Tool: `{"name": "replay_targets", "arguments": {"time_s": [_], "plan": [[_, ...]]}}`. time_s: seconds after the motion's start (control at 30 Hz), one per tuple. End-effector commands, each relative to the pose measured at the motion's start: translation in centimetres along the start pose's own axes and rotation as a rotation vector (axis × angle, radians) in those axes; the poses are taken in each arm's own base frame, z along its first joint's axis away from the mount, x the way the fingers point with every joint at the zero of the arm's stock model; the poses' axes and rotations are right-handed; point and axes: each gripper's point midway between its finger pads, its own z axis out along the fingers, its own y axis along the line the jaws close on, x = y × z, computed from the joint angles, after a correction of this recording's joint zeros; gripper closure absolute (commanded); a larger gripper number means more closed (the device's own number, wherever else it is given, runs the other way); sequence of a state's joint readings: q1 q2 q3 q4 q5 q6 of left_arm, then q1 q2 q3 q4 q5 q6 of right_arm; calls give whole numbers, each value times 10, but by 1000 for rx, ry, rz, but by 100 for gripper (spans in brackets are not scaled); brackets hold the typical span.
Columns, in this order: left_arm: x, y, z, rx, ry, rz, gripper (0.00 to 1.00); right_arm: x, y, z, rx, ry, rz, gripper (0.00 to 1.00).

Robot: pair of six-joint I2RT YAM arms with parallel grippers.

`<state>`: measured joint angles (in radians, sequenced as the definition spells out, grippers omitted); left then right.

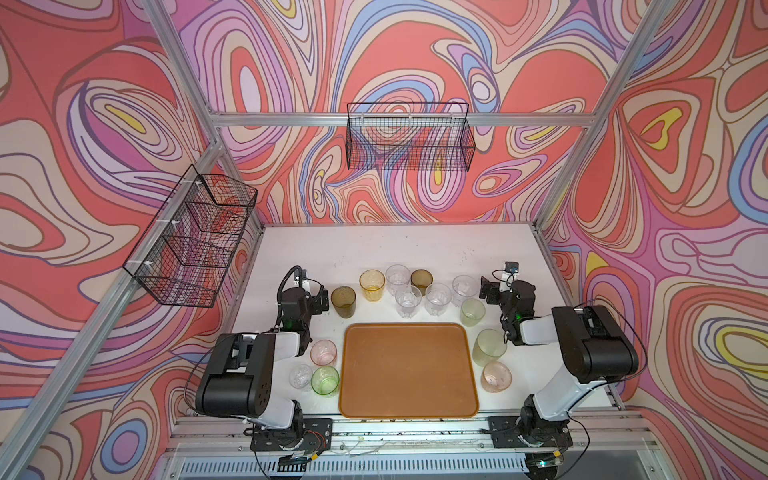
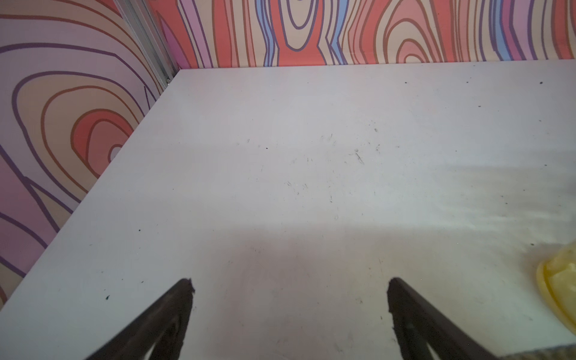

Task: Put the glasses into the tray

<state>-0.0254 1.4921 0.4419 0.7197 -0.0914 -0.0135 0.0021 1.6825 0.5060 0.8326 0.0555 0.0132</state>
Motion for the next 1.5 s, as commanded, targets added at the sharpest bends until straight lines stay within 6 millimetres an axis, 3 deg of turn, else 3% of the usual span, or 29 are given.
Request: {"name": "replay_targets", "arguments": {"time_s": [0.0,0.03,0.2,0.43,0.53,0.8,1.1,1.27,1.47], "plan": [[-12,5,-3,-29,39,-5,0,-25,-12,-2,80,37,14,2],[-29,7,-1,-41,24,-11,0,-27,-14,-1,92,59,15,2],[-61,21,-13,-117,66,-36,0,-43,-20,-8,141,157,38,2],[-92,14,-42,-71,206,-103,2,-65,-23,-31,194,382,124,2],[-95,3,-53,-12,285,-142,3,-68,-23,-42,224,479,189,2],[-96,-21,-85,111,525,-190,0,-75,9,-87,97,663,263,2],[-87,-37,-126,208,642,-172,0,-74,53,-138,-49,746,265,17],[-87,-47,-140,241,684,-186,0,-58,82,-148,-78,817,181,24],[-92,-51,-144,229,636,-214,0,-43,109,-144,-135,858,132,35]]}}
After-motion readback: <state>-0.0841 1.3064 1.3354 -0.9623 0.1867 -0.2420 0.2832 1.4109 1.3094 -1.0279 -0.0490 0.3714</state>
